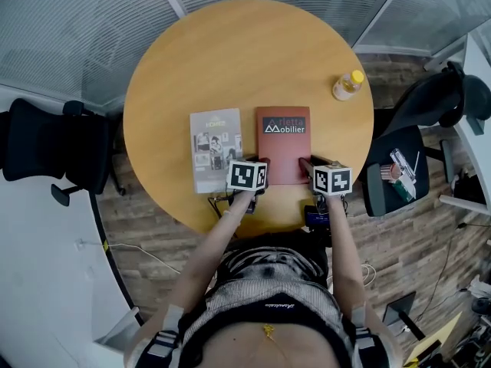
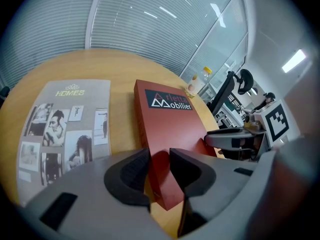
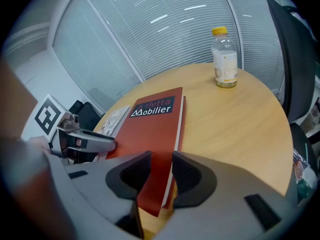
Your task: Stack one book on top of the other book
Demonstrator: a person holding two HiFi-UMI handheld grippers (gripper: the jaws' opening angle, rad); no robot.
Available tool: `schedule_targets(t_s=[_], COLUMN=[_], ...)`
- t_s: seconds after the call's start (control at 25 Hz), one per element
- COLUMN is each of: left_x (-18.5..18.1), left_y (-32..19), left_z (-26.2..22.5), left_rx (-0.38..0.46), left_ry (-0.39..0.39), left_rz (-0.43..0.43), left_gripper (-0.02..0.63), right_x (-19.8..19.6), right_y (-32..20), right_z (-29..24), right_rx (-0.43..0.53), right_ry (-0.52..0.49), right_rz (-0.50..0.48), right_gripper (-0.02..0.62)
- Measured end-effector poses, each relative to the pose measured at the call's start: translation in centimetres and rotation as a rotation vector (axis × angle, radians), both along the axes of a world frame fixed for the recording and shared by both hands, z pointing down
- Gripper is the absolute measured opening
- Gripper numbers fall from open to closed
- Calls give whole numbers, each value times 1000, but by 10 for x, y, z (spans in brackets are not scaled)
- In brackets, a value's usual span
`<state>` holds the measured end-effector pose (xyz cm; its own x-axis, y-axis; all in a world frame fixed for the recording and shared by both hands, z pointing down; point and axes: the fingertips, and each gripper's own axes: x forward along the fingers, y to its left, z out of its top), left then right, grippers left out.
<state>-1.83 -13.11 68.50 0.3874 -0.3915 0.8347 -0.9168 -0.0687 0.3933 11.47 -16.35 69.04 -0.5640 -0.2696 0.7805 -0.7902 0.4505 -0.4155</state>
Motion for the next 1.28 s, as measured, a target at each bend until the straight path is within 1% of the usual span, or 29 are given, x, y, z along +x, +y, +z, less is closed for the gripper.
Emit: schedule_targets(t_s=[0.12,0.36,0.64,1.04,1.28], left_x=[0,-1,1,1,0], left_y=[4,6,9,18,25], left_z=[-8,-25,-54,-94,-120], left_rx=[11,42,88,149,200], left_ry=[1,7,17,45,44], left_rz=[-10,-27,-46,-46,-45], left_gripper=[121,115,113,95,94], right_x=[2,2,2,2,1], right_y=[3,8,8,18,26], right_z=[-6,-22,-55,-98,-128], right_rx=[10,18,77,147,196], right_ry=[15,4,33,63,84], right_rz=[-2,14,-5,-1,-1], right_gripper=[141,141,141,141,141])
